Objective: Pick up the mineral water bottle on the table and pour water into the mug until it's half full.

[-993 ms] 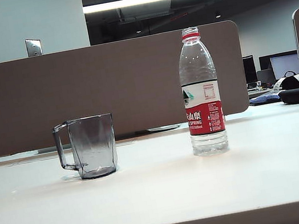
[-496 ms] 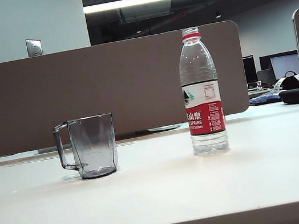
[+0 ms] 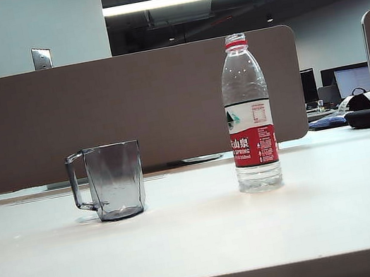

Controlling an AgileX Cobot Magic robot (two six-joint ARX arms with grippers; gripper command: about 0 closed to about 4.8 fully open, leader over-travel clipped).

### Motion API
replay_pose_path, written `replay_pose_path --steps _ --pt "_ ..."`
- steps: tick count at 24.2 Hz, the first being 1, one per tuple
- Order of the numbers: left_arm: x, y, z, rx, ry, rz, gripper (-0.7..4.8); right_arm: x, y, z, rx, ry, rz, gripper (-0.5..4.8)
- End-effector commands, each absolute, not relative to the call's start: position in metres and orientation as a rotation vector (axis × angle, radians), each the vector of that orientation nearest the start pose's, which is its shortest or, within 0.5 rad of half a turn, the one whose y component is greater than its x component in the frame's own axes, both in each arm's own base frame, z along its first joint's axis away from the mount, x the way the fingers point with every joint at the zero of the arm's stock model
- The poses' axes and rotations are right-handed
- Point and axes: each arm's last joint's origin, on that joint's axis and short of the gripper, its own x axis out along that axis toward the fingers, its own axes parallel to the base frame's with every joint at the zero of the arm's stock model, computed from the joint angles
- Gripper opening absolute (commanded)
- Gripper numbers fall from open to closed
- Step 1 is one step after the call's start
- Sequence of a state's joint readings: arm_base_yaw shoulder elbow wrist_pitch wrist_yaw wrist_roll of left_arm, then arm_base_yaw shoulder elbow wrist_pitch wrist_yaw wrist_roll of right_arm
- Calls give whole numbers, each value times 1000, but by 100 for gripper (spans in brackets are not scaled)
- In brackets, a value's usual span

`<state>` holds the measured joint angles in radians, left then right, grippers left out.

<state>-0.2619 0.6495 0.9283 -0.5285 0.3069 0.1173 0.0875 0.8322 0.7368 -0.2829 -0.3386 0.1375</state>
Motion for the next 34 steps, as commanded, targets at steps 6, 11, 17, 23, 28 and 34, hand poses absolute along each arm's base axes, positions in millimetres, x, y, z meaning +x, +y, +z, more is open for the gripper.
replay_pose_path --steps 6,11,17,23,28,34 --pt "112 -43 365 120 224 -612 -5 228 42 288 153 316 488 479" --pt "111 -42 366 142 202 -613 -5 264 56 245 122 435 568 479" --pt "111 -42 367 170 191 -596 -5 295 85 199 50 451 649 479" --pt "111 -41 366 171 198 -593 -5 316 93 169 15 390 577 479" --pt "111 -41 365 176 204 -594 -5 323 96 155 22 358 612 479" --pt "111 -41 365 185 202 -595 -5 328 98 150 22 298 611 479"
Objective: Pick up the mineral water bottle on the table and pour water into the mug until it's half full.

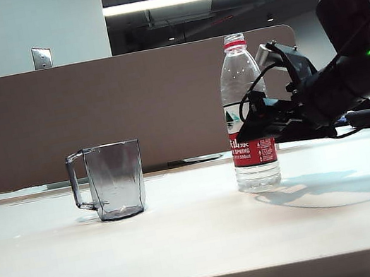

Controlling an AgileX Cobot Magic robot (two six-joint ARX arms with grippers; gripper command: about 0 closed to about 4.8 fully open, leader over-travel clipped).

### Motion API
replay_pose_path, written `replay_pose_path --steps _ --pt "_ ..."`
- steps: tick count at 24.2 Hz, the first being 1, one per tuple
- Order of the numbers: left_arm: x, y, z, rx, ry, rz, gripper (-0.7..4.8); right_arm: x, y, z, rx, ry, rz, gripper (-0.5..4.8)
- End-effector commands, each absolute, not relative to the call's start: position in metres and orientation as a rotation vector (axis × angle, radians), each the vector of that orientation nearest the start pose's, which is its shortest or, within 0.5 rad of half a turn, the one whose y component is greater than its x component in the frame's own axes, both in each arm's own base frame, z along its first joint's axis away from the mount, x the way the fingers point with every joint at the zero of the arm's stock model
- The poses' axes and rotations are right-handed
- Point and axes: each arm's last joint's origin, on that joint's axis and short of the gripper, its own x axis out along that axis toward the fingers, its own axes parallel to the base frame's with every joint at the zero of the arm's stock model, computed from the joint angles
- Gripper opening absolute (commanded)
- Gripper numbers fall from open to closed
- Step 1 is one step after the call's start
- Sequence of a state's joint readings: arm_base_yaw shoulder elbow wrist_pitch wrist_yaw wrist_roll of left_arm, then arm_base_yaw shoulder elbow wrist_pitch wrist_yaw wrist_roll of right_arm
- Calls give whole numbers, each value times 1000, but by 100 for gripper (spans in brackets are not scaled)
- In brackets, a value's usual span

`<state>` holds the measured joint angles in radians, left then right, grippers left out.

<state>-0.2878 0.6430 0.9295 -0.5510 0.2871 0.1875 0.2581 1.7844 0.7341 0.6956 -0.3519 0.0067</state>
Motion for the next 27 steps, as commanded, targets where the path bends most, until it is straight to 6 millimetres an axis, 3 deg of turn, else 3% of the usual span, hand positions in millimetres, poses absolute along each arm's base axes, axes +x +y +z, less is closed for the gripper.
replay_pose_path --steps 1,5,14,15,17,18,25,27 --pt "111 -41 365 185 202 -595 -5 330 98 148 21 284 612 479" --pt "111 -41 365 185 202 -595 -5 332 99 141 72 291 606 479" --pt "111 -41 363 184 227 -597 -5 333 103 149 107 212 603 479" --pt "111 -41 363 184 226 -597 -5 333 103 150 107 210 603 471" --pt "111 -41 363 184 226 -597 -5 333 103 149 107 214 602 367" --pt "111 -41 363 184 226 -597 -5 333 103 149 107 215 602 354" --pt "111 -41 363 184 226 -597 -5 333 103 148 101 219 597 352" --pt "111 -41 363 184 225 -597 -5 333 103 148 98 219 595 313"
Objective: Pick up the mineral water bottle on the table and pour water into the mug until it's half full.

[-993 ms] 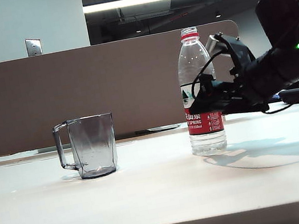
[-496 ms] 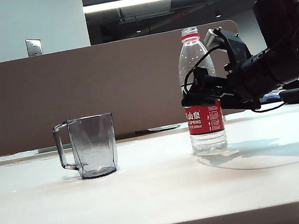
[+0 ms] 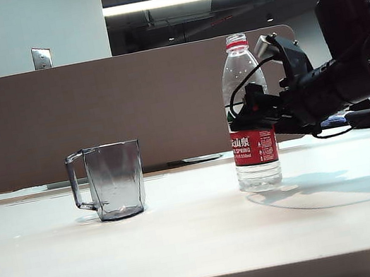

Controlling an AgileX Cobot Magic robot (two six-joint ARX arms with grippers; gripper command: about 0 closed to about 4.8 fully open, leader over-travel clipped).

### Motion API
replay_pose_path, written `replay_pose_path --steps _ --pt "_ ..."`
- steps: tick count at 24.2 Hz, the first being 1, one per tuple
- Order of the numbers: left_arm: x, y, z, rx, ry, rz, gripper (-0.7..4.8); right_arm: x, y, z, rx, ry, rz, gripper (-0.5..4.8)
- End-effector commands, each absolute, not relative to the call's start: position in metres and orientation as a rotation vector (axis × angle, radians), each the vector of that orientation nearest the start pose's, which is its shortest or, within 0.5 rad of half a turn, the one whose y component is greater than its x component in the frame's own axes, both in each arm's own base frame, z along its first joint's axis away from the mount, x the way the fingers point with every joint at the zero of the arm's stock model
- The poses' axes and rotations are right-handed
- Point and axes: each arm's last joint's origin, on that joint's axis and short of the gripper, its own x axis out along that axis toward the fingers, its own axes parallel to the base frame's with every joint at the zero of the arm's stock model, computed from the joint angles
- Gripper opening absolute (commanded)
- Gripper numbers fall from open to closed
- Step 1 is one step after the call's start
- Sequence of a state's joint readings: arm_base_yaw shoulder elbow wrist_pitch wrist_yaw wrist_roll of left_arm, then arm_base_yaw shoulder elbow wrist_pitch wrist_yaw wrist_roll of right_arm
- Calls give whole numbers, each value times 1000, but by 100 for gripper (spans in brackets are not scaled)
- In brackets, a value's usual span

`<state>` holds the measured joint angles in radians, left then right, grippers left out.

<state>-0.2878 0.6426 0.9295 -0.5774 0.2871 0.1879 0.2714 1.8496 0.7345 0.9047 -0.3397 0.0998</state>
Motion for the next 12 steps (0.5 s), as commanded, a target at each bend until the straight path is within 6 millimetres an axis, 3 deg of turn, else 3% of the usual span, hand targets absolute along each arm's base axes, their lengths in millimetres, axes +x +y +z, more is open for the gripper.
replay_pose_path --steps 1,6,12 --pt "111 -41 363 184 226 -597 -5 333 103 148 93 219 596 307" --pt "111 -41 363 184 225 -597 -5 333 103 148 69 222 591 306" --pt "111 -41 363 184 225 -597 -5 330 101 162 52 182 572 305"
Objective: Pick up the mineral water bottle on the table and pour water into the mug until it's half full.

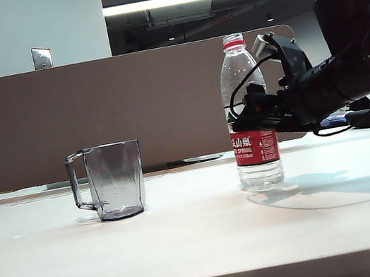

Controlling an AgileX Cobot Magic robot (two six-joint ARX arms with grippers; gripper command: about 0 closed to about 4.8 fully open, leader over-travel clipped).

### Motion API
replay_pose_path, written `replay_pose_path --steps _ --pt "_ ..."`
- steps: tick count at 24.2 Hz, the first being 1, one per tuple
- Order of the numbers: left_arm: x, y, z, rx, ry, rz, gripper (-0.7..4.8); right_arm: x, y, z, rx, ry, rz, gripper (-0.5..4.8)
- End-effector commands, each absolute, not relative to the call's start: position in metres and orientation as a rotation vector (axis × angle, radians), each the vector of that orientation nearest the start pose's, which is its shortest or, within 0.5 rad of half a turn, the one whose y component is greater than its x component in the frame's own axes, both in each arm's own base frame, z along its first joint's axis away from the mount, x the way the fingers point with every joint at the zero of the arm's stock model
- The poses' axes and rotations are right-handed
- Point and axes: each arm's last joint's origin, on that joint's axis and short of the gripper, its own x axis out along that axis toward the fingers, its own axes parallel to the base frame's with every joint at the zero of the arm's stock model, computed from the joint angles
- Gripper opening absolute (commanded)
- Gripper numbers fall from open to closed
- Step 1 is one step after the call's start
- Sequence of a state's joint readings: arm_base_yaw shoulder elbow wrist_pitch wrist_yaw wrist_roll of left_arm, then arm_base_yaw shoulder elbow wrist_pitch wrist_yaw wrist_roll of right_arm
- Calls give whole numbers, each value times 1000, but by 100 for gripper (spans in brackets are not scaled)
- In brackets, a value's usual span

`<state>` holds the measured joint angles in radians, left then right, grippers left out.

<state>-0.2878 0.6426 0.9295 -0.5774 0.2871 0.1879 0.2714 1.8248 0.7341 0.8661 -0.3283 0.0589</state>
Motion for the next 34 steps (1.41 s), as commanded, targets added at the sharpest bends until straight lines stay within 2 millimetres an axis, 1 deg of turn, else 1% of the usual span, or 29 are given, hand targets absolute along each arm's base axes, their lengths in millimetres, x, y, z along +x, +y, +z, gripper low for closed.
replay_pose_path --steps 1,5,6,10,12,13,15,16,18,19,23,27,34 --pt "111 -41 363 185 225 -597 -5 330 101 165 51 176 563 305" --pt "111 -41 363 185 225 -597 -5 326 99 176 40 184 527 303" --pt "111 -41 363 184 225 -597 -5 324 98 180 3 181 520 293" --pt "111 -41 363 184 225 -597 -5 317 98 193 -89 182 493 292" --pt "111 -41 363 184 225 -597 -5 310 100 203 -168 191 451 292" --pt "111 -41 363 184 226 -597 -5 303 105 211 -239 184 432 292" --pt "111 -41 363 184 225 -597 -5 298 114 223 -310 210 407 292" --pt "111 -41 363 184 225 -597 -5 299 119 229 -338 227 399 291" --pt "111 -41 363 184 225 -597 -5 303 141 257 -455 252 357 286" --pt "111 -41 363 184 226 -597 -5 304 146 266 -478 239 356 285" --pt "111 -41 363 184 225 -597 -5 307 161 291 -570 173 339 284" --pt "111 -41 363 184 225 -597 -5 310 170 299 -694 189 328 283" --pt "110 -41 363 184 225 -597 -5 306 182 295 -899 213 350 283"
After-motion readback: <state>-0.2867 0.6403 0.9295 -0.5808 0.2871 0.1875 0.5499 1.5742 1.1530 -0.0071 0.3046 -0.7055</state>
